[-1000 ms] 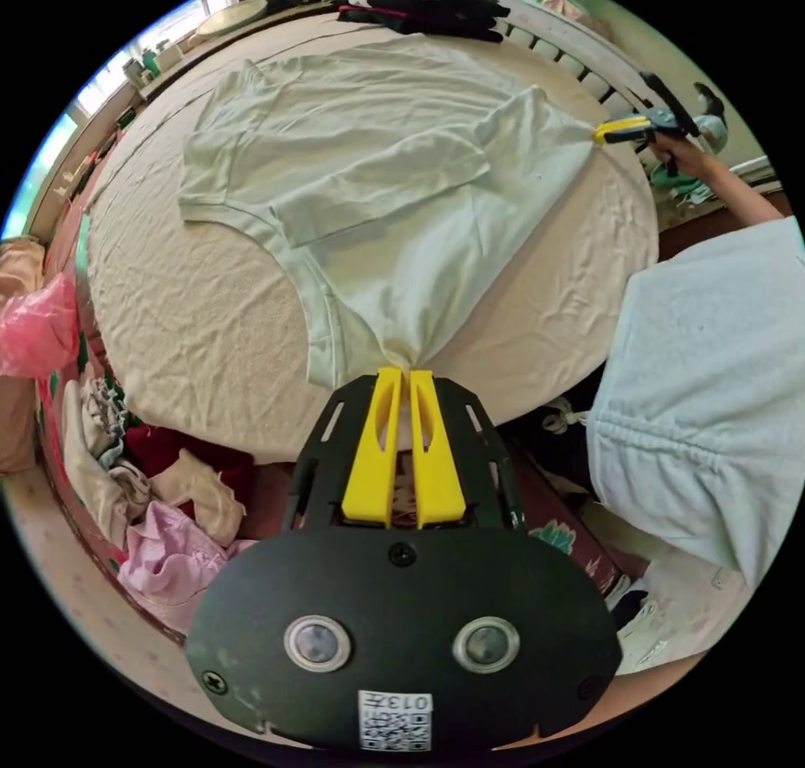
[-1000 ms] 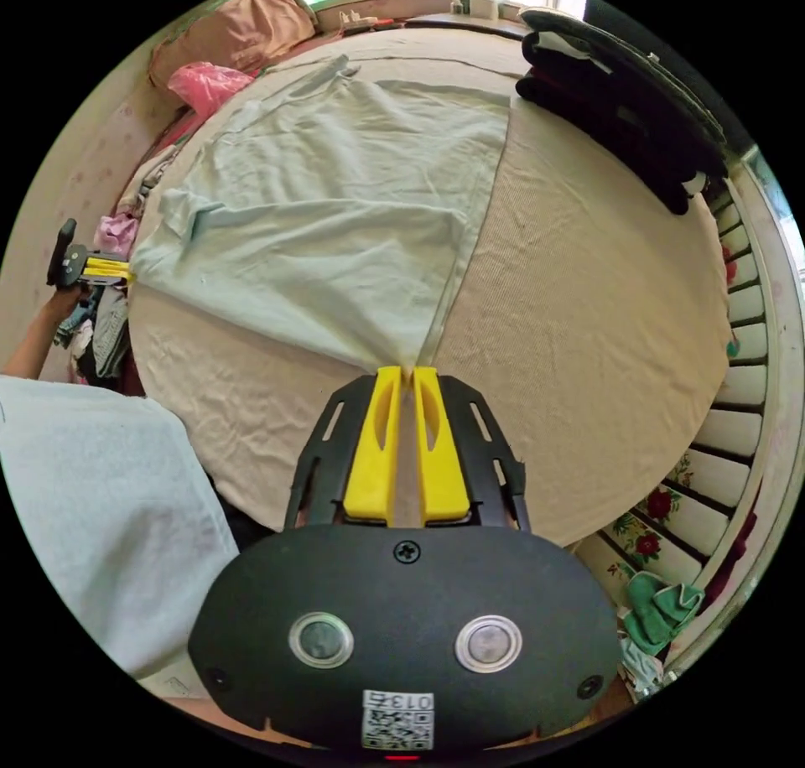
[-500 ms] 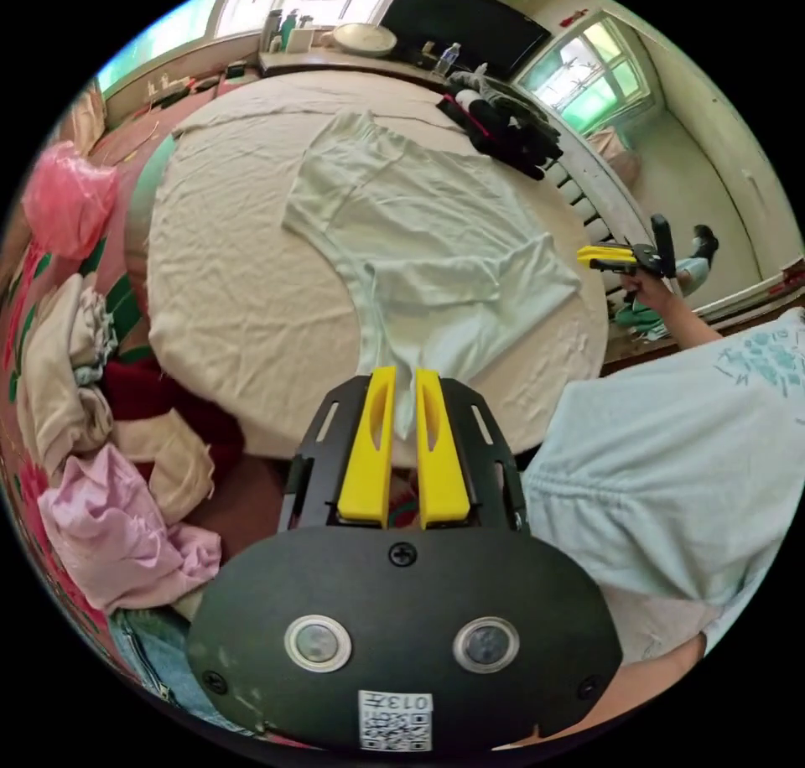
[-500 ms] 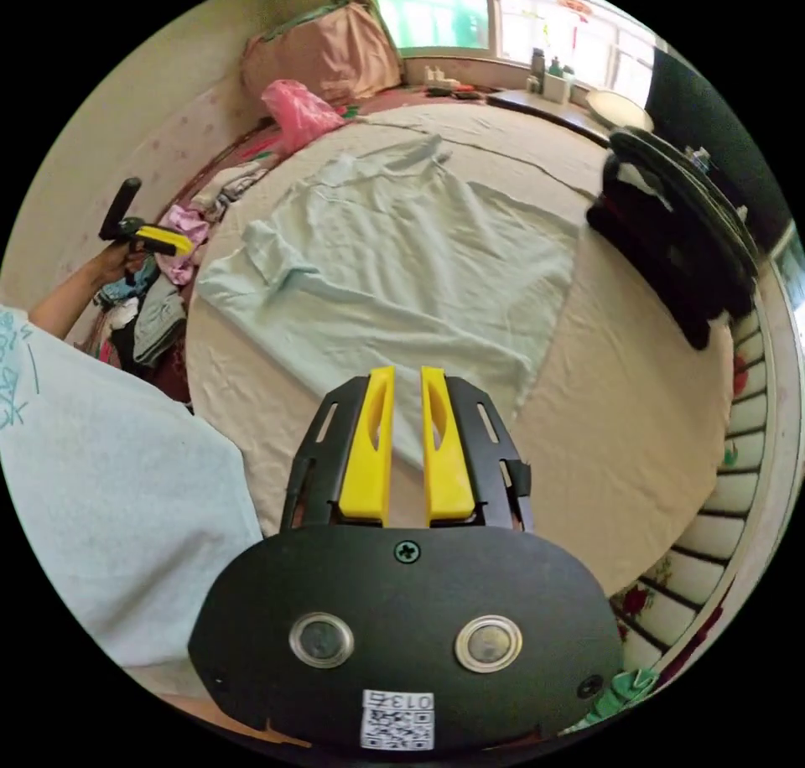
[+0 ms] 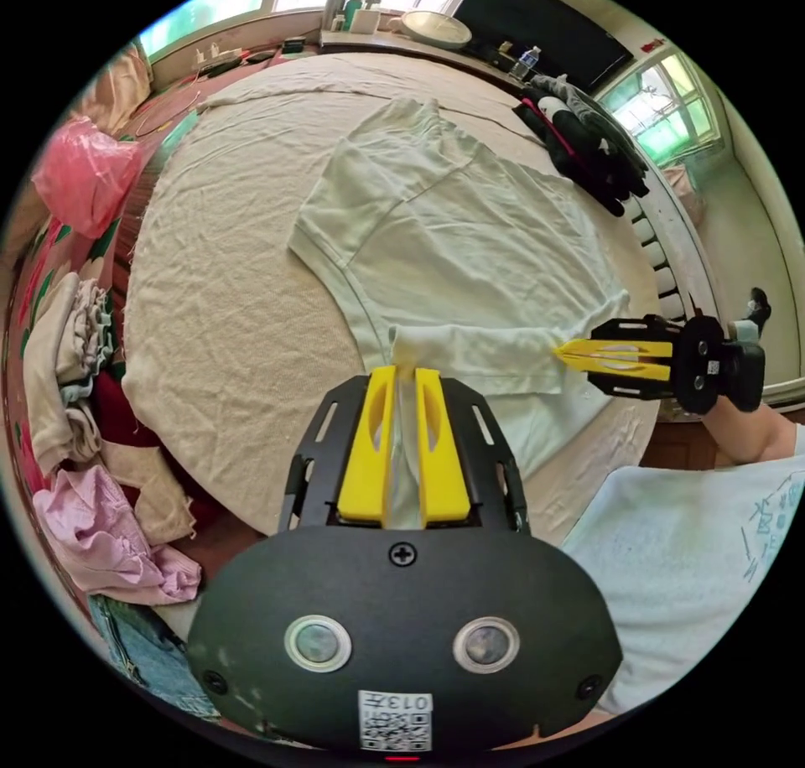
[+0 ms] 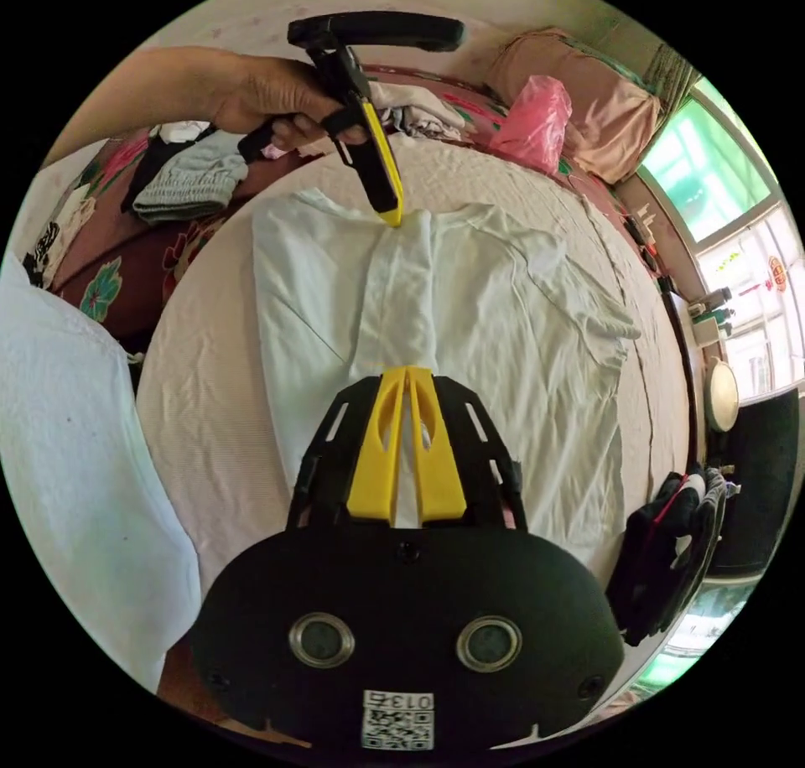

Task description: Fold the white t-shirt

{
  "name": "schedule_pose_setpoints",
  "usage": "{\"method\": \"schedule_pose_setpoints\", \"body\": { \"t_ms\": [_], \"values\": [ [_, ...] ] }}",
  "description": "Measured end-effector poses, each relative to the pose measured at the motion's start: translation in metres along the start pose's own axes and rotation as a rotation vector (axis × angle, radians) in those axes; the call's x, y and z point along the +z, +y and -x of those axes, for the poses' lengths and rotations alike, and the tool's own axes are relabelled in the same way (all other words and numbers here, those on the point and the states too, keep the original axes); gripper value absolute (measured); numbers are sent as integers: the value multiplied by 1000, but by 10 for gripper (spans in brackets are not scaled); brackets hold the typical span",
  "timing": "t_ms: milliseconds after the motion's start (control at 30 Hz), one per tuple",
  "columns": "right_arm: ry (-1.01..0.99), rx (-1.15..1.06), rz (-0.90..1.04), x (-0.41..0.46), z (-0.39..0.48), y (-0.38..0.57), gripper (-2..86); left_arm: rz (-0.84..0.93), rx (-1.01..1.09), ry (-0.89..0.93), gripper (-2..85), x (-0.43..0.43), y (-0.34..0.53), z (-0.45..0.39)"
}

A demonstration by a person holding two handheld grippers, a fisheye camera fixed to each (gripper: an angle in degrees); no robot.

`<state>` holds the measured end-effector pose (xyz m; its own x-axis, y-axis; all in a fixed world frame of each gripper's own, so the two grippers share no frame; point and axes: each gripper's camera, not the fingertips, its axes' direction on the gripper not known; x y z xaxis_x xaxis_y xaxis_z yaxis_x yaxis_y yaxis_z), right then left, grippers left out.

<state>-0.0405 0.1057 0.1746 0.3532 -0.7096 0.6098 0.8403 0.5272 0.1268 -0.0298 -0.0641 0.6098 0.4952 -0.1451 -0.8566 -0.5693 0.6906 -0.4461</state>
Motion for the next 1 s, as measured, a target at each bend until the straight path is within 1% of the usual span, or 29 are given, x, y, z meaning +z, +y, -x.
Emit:
{"method": "schedule_pose_setpoints", "body": {
  "t_ms": [33,133,200,233,333,367,400,467,567,667,767,867,933,1000],
  "values": [
    [-10,8,-4,1,-3,1,19,-10,8,16,78,-6,-3,2],
    [-55,73,-18,4,-20,8,21,35,12,50,127,-14,-10,9],
    [-116,64,-102,-4,-22,15,44,40,8,66,128,-19,-12,15],
    [-127,53,-113,-5,-20,16,51,38,-12,90,121,-22,-13,21],
    [-116,-72,-94,2,5,14,60,44,-30,169,59,-26,-21,32],
    [-82,-121,-63,13,16,11,58,46,-35,170,37,-29,-25,34],
    [-44,-158,-23,25,25,9,53,48,-38,163,33,-31,-26,35],
    [7,-168,31,42,27,7,36,64,-37,148,23,-42,-30,36],
    [11,-63,4,42,8,7,14,51,-43,158,16,-66,-31,41],
    [-88,38,-36,37,-22,11,11,-7,-64,232,13,-95,-30,46],
    [-103,68,-64,33,-40,16,21,-33,-80,248,12,-113,-29,48],
    [-140,-13,-151,22,-32,19,58,-7,-100,243,12,-110,-33,57],
    [-129,-109,-129,26,-14,18,62,3,-122,263,13,-103,-36,66],
    [-62,-185,-66,45,5,16,65,15,-146,277,13,-95,-40,76]
  ]
}}
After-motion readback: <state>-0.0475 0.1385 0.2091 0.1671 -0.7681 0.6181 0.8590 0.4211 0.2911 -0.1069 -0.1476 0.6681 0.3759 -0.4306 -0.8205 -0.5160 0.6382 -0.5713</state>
